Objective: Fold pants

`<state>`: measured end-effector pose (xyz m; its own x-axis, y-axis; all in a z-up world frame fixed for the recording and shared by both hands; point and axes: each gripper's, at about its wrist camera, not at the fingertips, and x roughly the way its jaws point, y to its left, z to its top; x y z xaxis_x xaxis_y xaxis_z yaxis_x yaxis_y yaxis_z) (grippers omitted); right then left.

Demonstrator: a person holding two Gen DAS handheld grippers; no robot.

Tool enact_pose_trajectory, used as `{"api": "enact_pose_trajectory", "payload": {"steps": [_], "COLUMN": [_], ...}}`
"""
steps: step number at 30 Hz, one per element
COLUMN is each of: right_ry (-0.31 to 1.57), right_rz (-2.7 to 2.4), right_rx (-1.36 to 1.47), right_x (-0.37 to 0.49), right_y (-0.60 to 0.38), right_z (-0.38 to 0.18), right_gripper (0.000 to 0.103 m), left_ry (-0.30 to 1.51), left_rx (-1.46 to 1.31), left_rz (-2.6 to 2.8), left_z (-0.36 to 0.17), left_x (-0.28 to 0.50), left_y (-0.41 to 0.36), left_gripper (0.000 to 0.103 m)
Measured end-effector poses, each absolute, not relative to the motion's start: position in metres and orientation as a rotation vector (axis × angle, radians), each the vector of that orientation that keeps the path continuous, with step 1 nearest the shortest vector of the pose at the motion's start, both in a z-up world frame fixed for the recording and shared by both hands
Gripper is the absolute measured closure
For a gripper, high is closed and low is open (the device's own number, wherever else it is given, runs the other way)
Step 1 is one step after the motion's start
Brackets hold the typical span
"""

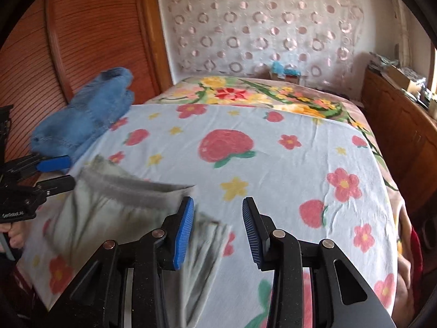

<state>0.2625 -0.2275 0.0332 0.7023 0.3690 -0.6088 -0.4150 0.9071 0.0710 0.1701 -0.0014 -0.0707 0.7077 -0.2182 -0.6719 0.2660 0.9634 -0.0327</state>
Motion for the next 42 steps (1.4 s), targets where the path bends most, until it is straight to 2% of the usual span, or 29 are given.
{"api": "enact_pose_trajectory", "payload": {"steps": [3, 9, 20, 27, 33, 42], "right_ry": [0.665, 0.694, 0.751, 0.764, 0.752, 0.664], "right_rz": [0.471, 0.503, 0.499, 0.517, 0.52, 0.452], "right_rx": [-0.081, -0.076, -0.031, -0.022, -0.031, -0.03], "right_x": [0.246, 0.212, 0.188, 0.19, 0.189, 0.175], "right_y": [-0.232, -0.242, -0.256, -0.254, -0.252, -0.26], "right_z": [0.031, 0.018, 0.007, 0.001, 0.001, 0.011], "right_gripper": [0.063, 0.063, 0.064, 0.083, 0.092, 0.098], "left_ry": [0.741, 0.776, 0.837, 0.837, 0.826, 0.785], "left_rx": [0.058, 0.039, 0.028, 0.024, 0.015, 0.006], "left_rz": [-0.293, -0.332, -0.332, -0.333, -0.344, -0.314], "left_z": [-0.071, -0.081, -0.108, -0.111, -0.11, -0.1], "left_x": [0.155, 0.129, 0.106, 0.108, 0.107, 0.103], "left_y": [-0.003, -0.006, -0.004, -0.002, 0.002, 0.011], "left_gripper": [0.045, 0.057, 0.069, 0.076, 0.093, 0.095]}}
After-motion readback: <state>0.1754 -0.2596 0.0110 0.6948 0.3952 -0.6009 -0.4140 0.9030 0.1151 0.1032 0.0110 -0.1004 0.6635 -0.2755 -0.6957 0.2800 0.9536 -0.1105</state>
